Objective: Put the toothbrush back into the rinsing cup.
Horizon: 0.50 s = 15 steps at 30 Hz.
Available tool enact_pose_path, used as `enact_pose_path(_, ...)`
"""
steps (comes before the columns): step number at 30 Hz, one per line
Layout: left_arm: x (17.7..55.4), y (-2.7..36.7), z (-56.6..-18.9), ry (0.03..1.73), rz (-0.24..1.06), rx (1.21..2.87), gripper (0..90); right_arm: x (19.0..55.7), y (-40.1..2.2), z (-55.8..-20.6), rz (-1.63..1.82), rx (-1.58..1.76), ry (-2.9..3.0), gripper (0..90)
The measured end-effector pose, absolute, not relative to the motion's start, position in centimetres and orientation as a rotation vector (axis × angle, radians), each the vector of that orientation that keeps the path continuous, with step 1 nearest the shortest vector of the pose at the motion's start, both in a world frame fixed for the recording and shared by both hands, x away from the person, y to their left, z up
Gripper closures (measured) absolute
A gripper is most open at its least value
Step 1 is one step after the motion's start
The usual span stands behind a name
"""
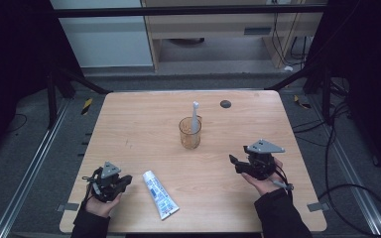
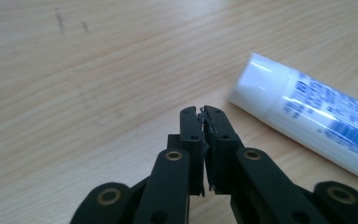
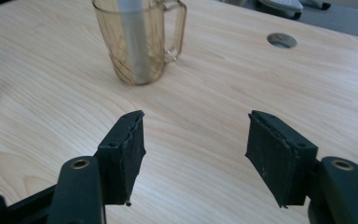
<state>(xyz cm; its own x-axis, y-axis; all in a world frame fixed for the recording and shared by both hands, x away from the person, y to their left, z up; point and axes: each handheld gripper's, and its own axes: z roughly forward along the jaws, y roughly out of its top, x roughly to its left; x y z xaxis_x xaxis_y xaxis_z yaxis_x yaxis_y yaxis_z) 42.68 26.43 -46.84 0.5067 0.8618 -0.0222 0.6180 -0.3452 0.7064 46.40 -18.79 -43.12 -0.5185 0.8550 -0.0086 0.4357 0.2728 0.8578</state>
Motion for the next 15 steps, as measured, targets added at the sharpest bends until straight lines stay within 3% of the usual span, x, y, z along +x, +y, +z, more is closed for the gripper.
enact_pose_path(15,39.4,22.8,-47.5,0.993,0.28,2.245,89.4,45.6,-22.0,-45.9,1.097,1.264,2.054,24.1)
